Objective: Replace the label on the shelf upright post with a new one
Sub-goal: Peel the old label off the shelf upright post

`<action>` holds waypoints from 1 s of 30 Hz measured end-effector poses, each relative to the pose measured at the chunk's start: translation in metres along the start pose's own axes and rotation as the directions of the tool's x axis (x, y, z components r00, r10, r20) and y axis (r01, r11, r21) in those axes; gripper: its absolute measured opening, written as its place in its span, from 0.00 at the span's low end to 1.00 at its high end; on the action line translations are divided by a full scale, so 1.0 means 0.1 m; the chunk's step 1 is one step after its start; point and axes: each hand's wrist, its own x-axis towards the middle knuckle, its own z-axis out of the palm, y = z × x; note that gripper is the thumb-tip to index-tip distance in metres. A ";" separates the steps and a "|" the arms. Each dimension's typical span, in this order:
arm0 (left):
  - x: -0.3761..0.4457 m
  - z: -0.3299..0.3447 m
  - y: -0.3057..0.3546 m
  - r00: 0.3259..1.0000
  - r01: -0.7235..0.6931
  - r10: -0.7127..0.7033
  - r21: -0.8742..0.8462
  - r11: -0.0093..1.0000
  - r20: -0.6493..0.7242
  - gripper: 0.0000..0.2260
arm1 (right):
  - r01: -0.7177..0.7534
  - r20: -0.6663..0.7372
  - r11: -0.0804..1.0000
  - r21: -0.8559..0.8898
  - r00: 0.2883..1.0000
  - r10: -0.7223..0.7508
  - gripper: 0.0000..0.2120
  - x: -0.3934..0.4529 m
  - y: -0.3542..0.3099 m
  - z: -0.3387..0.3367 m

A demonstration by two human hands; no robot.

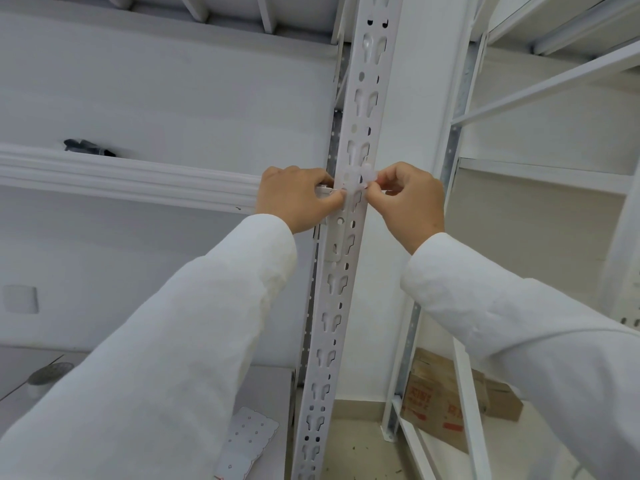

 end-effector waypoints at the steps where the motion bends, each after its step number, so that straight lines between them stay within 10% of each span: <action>1: 0.00 0.00 0.00 1.000 -0.002 0.002 0.001 1.000 0.000 0.16 | 0.000 0.002 1.000 0.005 1.000 0.000 0.03 0.00 0.00 -0.01; 19: -0.01 -0.01 0.01 1.000 0.004 -0.003 -0.005 1.000 0.007 0.16 | -0.050 0.002 0.982 0.181 0.999 0.050 0.09 0.02 0.03 0.01; 30: 0.00 -0.02 0.01 1.000 0.004 -0.005 0.011 1.000 0.013 0.16 | 0.466 0.202 0.843 -0.269 0.883 -0.424 0.08 0.28 0.09 -0.16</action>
